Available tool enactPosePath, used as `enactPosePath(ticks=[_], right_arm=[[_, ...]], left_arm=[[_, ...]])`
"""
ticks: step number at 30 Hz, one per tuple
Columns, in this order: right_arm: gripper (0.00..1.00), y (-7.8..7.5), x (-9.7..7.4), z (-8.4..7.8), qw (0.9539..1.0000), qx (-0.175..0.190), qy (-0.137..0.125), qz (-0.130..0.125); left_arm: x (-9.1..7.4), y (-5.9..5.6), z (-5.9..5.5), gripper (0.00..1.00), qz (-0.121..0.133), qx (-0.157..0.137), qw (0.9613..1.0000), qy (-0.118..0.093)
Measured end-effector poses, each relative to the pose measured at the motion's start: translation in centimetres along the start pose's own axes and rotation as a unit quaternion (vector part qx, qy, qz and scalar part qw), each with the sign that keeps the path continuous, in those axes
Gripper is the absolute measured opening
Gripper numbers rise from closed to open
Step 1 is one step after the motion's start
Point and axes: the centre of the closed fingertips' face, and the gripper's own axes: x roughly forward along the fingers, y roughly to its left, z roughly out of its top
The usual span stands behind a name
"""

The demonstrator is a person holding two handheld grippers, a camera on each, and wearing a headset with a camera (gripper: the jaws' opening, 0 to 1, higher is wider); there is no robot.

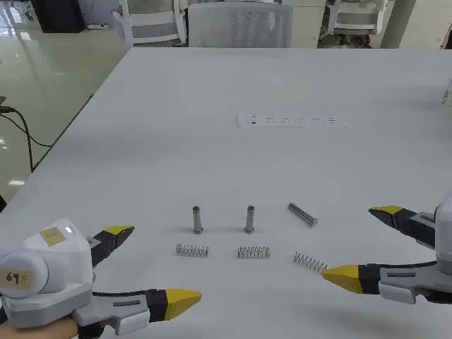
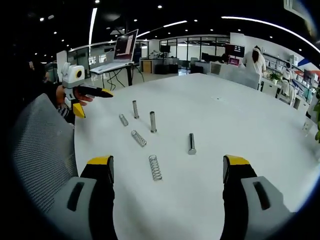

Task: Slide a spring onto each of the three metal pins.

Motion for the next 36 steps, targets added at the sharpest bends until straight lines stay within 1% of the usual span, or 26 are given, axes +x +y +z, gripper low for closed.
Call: enactPosePath(ticks=[16,36], right_arm=[[0.91,0.00,-0.02,0.03,1.0000,-0.002,0.000,0.000],[0.91,0.06,0.00,-0.15,1.0000,0.002,0.005,0.001]], left_arm=[[-0.01,-0.25,-0.02,0.97,0.000,-0.002,1.0000,0.001],[0.03,0.08,-0.19,0.97,0.002,-0.003,1.0000,0.002]])
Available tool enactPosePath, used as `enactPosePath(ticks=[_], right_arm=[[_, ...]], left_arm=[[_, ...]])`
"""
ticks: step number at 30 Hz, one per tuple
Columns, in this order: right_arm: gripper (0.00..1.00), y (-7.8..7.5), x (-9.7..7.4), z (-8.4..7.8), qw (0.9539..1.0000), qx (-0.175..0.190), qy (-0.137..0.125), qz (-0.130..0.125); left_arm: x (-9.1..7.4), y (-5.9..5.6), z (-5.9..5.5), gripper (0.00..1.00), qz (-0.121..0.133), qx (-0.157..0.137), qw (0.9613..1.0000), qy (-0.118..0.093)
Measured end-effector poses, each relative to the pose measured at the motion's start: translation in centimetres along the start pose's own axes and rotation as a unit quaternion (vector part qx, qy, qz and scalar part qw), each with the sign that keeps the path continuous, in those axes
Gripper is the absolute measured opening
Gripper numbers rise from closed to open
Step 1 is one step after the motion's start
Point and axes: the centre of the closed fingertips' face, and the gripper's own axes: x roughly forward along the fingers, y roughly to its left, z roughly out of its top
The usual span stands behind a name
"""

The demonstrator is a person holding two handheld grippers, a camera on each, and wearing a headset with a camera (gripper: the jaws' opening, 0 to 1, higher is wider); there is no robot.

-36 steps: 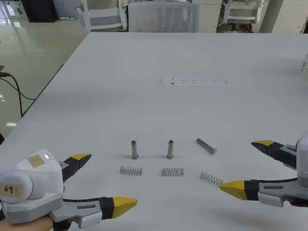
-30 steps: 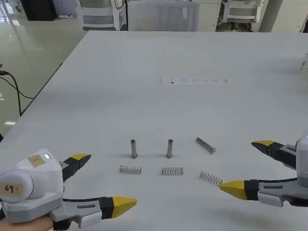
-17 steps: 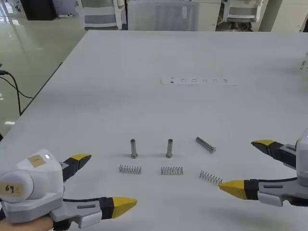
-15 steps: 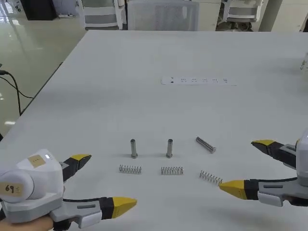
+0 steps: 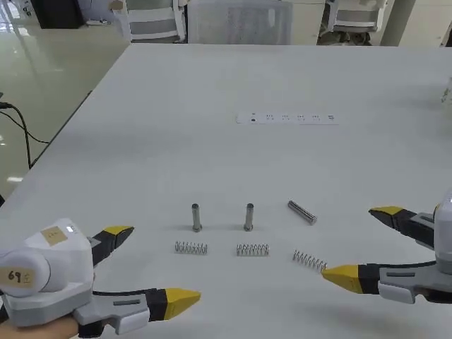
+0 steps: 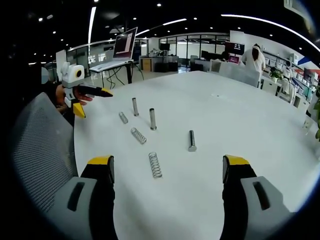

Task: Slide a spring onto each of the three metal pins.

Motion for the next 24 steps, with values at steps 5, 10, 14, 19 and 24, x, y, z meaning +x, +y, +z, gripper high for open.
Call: enactPosePath(ticks=[5,10,14,19,24], right_arm=[[0.91,0.08,0.04,-0.10,1.0000,-0.001,0.003,0.001],[0.90,-0.01,0.09,-0.25,1.0000,0.001,0.005,0.000],[0.90,-0.03,0.07,-0.26,1.0000,0.002,0.006,0.000],[0.90,-0.02,0.02,-0.27,1.0000,0.003,0.007,-0.001],[0.90,-0.02,-0.01,-0.31,1.0000,0.003,0.008,-0.002]], left_arm=[[0.00,0.02,-0.02,0.97,0.001,-0.001,1.0000,0.000],[0.03,-0.01,0.01,0.97,0.001,-0.003,1.0000,-0.002],[0.05,0.00,0.06,0.97,0.002,-0.003,1.0000,-0.002],[0.02,-0.01,0.07,0.97,0.002,-0.003,1.0000,-0.002],[-0.02,-0.03,0.02,0.96,0.001,-0.004,1.0000,-0.002]])
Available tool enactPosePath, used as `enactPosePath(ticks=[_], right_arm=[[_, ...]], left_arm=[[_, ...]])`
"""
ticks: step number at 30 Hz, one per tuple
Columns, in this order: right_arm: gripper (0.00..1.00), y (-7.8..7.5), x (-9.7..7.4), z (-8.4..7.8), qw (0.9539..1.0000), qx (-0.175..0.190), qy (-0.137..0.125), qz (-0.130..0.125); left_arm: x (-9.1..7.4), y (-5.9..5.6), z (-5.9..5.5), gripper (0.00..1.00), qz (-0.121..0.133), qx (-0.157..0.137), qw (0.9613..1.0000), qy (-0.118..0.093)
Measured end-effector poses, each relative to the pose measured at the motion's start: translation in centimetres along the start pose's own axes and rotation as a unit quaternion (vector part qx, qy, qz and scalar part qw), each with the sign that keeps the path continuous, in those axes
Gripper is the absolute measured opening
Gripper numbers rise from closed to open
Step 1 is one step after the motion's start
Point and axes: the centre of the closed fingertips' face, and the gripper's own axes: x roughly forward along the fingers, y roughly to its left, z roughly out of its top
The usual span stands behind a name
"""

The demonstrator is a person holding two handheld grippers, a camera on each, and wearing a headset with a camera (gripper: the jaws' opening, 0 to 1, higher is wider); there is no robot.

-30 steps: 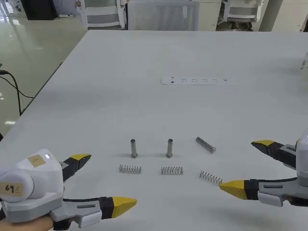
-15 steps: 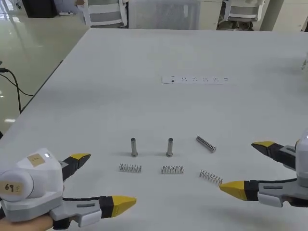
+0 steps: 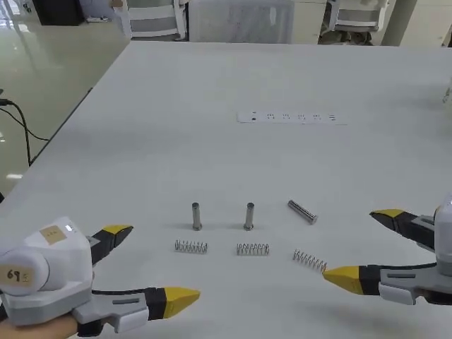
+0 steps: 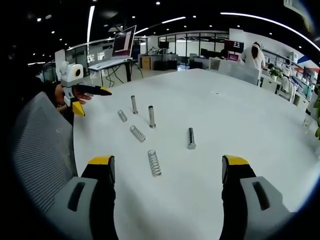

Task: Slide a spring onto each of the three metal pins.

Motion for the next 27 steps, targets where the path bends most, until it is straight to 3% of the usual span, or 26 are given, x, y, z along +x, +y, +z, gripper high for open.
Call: enactPosePath(ticks=[9,15,27], right_arm=[[0.89,-0.5,-0.1,0.2,1.0000,0.000,-0.001,-0.005],[0.88,-1.4,-0.4,1.3,0.9998,-0.009,-0.006,-0.015],[0.76,-3.0,1.8,3.6,0.9990,-0.037,0.022,-0.013]], left_arm=[[-0.1,0.2,0.1,0.96,0.002,0.002,1.0000,0.001],[-0.1,0.1,0.1,0.96,0.000,0.003,1.0000,0.003],[-0.3,0.0,0.2,0.96,0.002,0.005,1.0000,0.002]])
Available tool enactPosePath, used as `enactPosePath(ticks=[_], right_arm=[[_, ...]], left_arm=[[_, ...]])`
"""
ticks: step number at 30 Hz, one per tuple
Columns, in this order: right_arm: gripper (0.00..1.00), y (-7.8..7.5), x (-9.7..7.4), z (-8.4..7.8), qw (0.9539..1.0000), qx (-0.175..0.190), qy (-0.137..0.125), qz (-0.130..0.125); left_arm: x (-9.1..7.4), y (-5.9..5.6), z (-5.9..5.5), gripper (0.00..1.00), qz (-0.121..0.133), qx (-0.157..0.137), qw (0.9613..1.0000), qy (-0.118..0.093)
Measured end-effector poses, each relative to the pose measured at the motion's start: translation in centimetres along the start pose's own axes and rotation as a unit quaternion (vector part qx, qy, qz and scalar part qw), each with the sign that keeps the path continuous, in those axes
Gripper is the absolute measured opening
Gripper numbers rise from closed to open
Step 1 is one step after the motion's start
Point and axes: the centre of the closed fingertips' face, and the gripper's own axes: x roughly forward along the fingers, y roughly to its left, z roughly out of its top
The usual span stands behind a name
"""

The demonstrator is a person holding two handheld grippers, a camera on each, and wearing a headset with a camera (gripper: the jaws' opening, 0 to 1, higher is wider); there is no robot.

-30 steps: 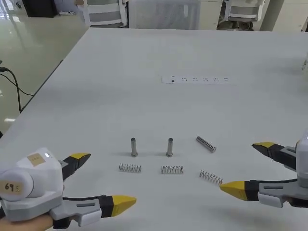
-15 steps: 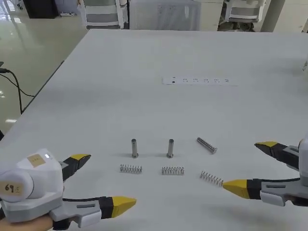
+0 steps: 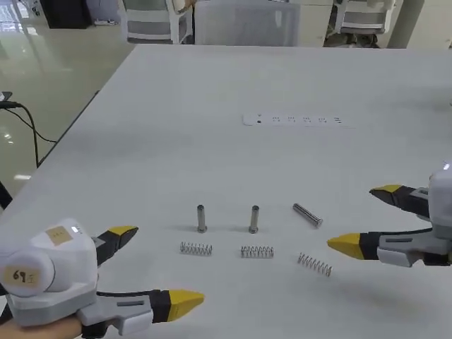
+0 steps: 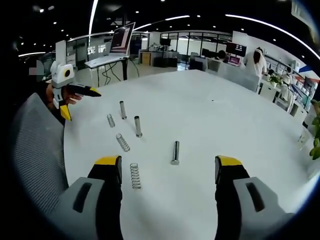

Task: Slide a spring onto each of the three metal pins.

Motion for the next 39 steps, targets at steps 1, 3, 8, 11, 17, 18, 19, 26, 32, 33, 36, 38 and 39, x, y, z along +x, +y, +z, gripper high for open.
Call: enactPosePath(ticks=[1,3,8,11,17,18,19,26,32,33,36,38,39], right_arm=[[0.74,-0.2,0.3,0.1,1.0000,-0.002,0.004,0.001],[0.72,-0.5,0.8,0.1,0.9999,-0.004,0.014,0.001],[0.67,-1.2,2.1,0.5,0.9996,-0.006,0.028,0.003],[0.65,-1.4,2.8,0.7,0.9992,-0.010,0.037,0.005],[0.59,-1.9,4.5,1.0,0.9982,-0.016,0.057,0.009],[0.58,-2.0,4.8,1.0,0.9980,-0.017,0.060,0.009],[0.58,-2.0,5.0,1.1,0.9979,-0.017,0.062,0.010],[0.52,-1.7,6.9,0.7,0.9953,-0.020,0.092,0.022],[0.45,-1.5,8.3,-0.1,0.9923,-0.028,0.118,0.027],[0.44,-1.5,8.5,-0.2,0.9919,-0.028,0.121,0.027],[0.38,-1.7,8.9,-0.7,0.9899,-0.030,0.137,0.022],[0.36,-1.8,9.2,-0.9,0.9892,-0.029,0.142,0.022],[0.35,-1.9,9.4,-1.1,0.9885,-0.028,0.147,0.022]], left_arm=[[-0.1,0.1,0.0,0.96,0.001,-0.001,1.0000,-0.001],[-0.1,0.2,0.0,0.96,0.003,-0.001,1.0000,-0.002],[-0.3,0.2,0.1,0.96,0.008,-0.003,1.0000,-0.005],[-0.3,0.1,0.0,0.96,0.008,-0.003,1.0000,-0.004],[-0.4,0.2,0.0,0.96,0.009,-0.003,0.9999,-0.004],[-0.4,0.2,0.0,0.96,0.009,-0.003,0.9999,-0.004],[-0.4,0.3,0.0,0.96,0.010,-0.003,0.9999,-0.005],[-0.4,0.2,0.0,0.95,0.012,-0.005,0.9999,-0.005],[-0.6,0.3,-0.2,0.95,0.016,-0.008,0.9998,-0.004],[-0.6,0.3,-0.2,0.95,0.016,-0.009,0.9998,-0.004],[-0.7,0.3,-0.2,0.95,0.018,-0.010,0.9998,-0.003],[-0.7,0.3,-0.3,0.95,0.018,-0.011,0.9998,-0.003],[-0.7,0.3,-0.3,0.95,0.019,-0.011,0.9998,-0.002]])
